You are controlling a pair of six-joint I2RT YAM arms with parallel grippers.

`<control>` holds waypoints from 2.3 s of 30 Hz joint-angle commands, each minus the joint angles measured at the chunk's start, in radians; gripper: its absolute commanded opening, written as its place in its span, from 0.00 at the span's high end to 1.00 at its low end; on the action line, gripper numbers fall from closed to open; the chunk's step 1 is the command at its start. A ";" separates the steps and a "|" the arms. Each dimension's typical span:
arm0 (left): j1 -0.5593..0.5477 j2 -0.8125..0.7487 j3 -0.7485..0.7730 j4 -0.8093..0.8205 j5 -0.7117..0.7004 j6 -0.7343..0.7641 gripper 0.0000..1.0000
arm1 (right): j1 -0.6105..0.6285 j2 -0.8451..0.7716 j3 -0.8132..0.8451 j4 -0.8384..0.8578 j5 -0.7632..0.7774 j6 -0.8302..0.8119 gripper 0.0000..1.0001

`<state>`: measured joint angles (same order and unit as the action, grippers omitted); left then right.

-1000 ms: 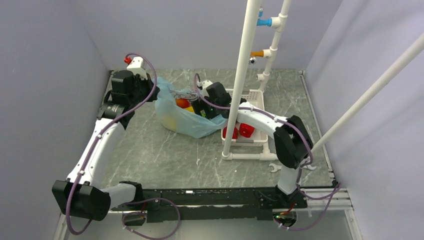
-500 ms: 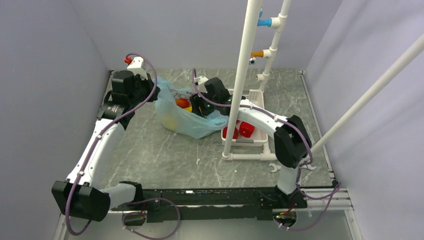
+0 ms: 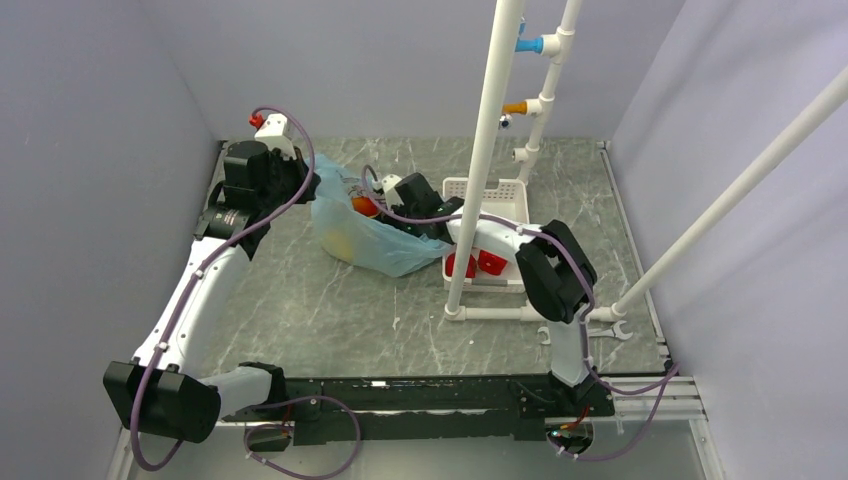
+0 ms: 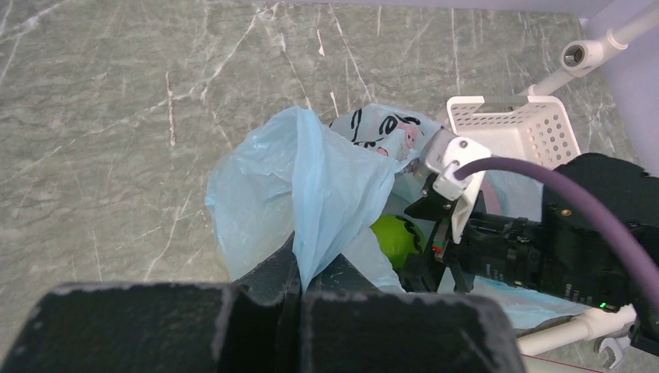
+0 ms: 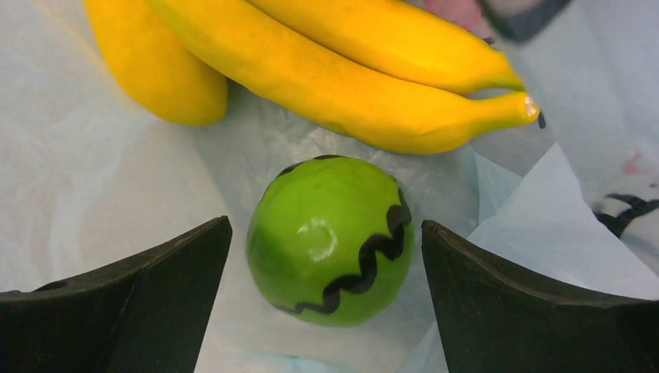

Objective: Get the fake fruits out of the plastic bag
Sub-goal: Adjust the fake fruit in the plastic bag, then take out the fake fruit from the plastic bag, then place the fake fruit in the bin.

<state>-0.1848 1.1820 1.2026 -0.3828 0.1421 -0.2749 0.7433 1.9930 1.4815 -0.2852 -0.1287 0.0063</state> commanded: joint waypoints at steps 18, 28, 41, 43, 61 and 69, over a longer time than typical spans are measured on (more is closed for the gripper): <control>-0.004 -0.001 0.031 0.011 -0.012 0.014 1.00 | 0.016 -0.088 -0.009 0.136 -0.039 0.064 0.73; -0.004 -0.023 0.026 0.013 -0.036 0.013 1.00 | -0.129 -0.286 -0.159 0.358 -0.347 0.289 1.00; -0.004 -0.024 0.027 0.012 -0.031 0.009 1.00 | -0.339 -0.459 -0.384 0.903 -0.653 0.800 1.00; -0.005 -0.028 0.021 0.016 -0.036 0.010 1.00 | -0.343 -0.458 -0.393 0.920 -0.660 0.815 1.00; -0.007 -0.022 0.037 0.000 -0.051 0.008 1.00 | -0.433 -0.865 -0.521 0.268 0.116 0.290 1.00; -0.008 -0.015 0.043 -0.006 -0.014 -0.004 1.00 | -0.432 -0.770 -0.590 0.185 0.254 0.257 1.00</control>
<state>-0.1879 1.1786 1.2026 -0.3862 0.1081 -0.2756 0.3096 1.1427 0.8944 -0.0212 0.0246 0.3069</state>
